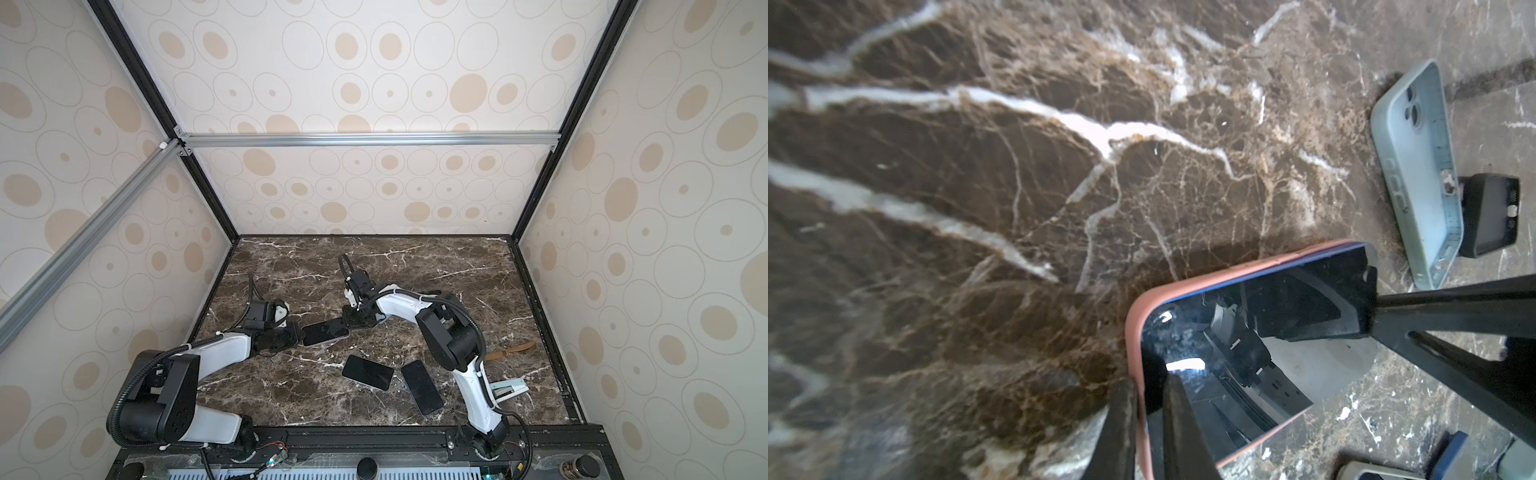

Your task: Put the phone into the phone case

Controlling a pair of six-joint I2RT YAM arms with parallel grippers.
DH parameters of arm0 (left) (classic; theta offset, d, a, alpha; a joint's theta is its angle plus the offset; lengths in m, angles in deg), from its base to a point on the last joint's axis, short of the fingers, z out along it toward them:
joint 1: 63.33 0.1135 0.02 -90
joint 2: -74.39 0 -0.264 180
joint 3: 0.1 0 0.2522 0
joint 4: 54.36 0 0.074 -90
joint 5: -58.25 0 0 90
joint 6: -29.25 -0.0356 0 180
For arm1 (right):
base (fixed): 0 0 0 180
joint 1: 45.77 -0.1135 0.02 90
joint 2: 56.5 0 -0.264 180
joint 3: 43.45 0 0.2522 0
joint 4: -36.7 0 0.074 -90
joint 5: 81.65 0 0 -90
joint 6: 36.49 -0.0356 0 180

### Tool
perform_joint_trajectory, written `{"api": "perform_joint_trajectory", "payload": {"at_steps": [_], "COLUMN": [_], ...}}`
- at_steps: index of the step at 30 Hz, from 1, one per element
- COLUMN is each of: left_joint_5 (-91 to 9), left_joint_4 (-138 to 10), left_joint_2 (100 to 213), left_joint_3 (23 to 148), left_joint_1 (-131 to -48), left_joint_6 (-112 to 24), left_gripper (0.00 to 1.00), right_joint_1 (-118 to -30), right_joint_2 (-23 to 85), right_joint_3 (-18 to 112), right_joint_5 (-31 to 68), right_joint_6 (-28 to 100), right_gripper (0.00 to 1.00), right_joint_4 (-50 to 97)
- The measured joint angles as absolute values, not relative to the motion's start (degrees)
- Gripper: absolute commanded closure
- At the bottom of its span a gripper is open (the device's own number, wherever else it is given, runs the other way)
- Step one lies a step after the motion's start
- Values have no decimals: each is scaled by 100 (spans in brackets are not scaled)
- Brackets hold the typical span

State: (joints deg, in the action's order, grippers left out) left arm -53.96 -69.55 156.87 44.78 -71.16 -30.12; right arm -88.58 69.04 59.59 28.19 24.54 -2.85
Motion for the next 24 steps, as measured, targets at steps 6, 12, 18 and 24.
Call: {"api": "perform_joint_trajectory", "payload": {"at_steps": [6, 12, 18, 24], "left_joint_5": [-5331, -5217, -5167, -5206], "left_joint_4": [-6962, -6892, -6874, -6647], "left_joint_2": [15667, 15562, 15545, 15510], "left_joint_3": [4476, 4390, 4379, 4239], "left_joint_1": [-7153, -7217, -7250, -7252], "left_joint_6": [-3012, -3010, -2990, -2802], "left_gripper": [87, 87, 87, 87], "right_joint_1": [-8858, -8914, -8989, -8989], "right_joint_2": [7020, 6744, 6624, 6556], "right_joint_3": [6192, 5746, 5545, 5401], "right_joint_5": [2819, 2635, 2401, 2392], "right_joint_6": [2430, 2423, 2423, 2410], "right_gripper": [89, 88, 88, 85], "right_joint_4": [-580, -132, 100, 257]}}
